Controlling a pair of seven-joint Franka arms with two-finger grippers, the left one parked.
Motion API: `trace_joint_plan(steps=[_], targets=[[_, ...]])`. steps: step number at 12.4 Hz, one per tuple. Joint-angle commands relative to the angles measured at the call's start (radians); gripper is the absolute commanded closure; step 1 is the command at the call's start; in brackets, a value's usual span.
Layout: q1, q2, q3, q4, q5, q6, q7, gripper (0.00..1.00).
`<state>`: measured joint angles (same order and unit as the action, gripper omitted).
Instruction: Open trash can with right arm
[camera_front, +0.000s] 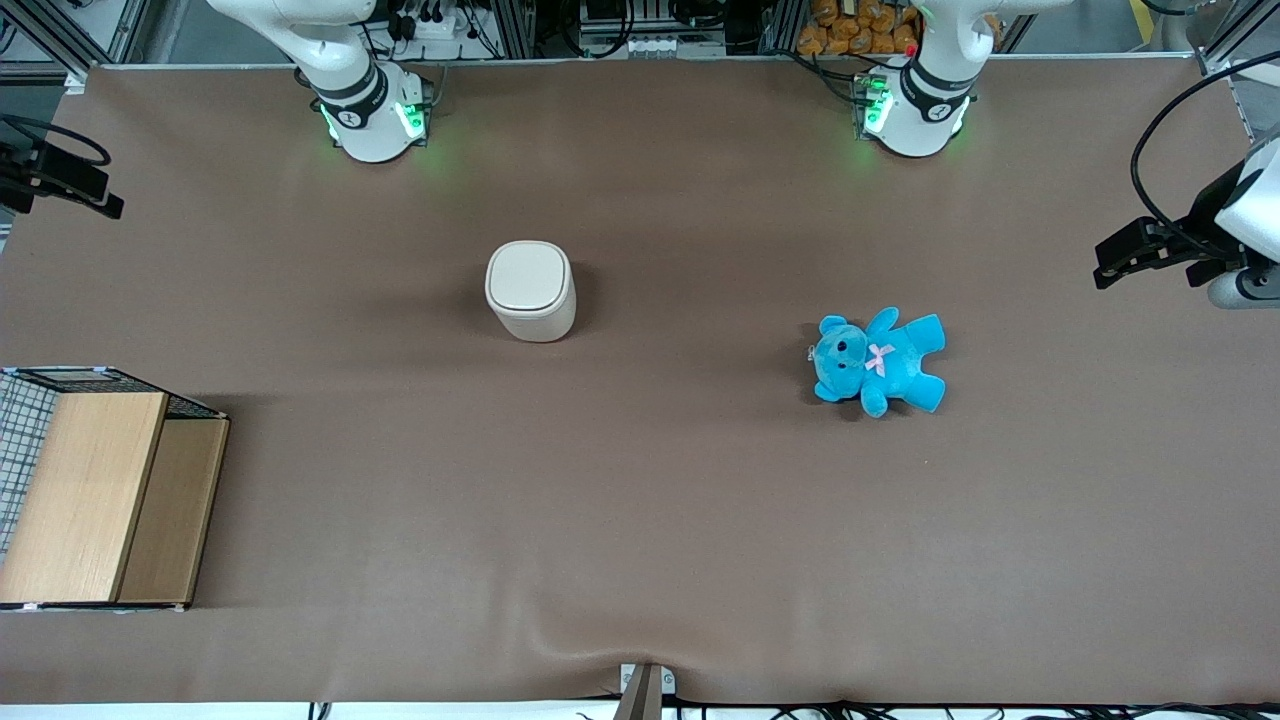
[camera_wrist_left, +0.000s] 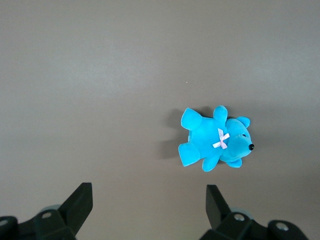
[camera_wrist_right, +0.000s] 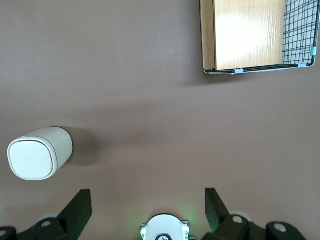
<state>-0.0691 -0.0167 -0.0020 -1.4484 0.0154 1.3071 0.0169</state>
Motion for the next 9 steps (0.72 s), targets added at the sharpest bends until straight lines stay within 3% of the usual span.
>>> trace_joint_plan(steps=[1,7,9], targets=[[0.006,0.012,0.000,0.031,-0.025,-0.020,0.009,0.00],[0.015,0.018,0.000,0.048,0.006,-0.023,0.003,0.00],[0.078,0.032,-0.001,0.045,0.020,-0.023,0.005,0.00]])
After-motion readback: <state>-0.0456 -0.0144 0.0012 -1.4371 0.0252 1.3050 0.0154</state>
